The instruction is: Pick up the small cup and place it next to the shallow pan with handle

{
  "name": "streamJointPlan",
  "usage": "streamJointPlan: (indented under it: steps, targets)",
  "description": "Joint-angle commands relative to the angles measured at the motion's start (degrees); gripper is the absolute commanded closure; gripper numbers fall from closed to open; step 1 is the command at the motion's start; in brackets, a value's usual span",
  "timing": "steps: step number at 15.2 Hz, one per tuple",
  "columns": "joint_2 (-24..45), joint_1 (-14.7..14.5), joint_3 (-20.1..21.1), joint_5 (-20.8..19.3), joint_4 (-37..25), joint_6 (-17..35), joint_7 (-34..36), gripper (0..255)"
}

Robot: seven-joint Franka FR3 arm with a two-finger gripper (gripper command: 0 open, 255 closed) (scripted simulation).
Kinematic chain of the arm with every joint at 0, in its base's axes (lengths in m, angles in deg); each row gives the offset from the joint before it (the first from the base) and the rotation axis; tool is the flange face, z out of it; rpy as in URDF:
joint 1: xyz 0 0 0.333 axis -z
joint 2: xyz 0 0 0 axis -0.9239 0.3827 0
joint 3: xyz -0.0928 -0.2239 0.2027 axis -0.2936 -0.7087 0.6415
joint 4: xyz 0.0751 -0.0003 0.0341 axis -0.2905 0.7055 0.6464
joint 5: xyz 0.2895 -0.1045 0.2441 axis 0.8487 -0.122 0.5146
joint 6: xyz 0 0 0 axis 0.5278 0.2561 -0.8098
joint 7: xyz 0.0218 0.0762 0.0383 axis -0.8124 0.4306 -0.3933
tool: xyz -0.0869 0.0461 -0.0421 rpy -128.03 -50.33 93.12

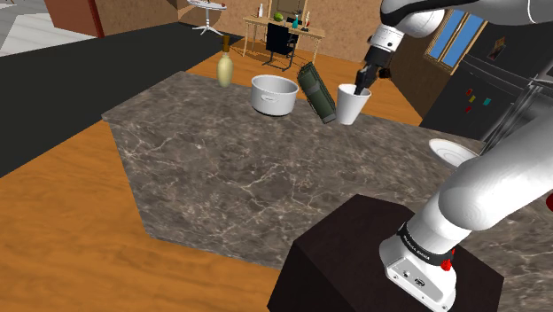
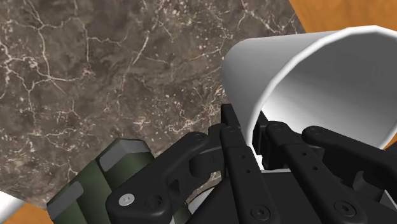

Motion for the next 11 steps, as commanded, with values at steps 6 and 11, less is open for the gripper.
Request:
streamJointPlan:
  steps: [6,11]
  targets:
    - [-0.67,-0.14,0.38,-0.25,-4.89,-5.43,1.07,255]
    - [-3.11,0.94,-0.57,-1.60,-4.99,-7.97,-0.25,255]
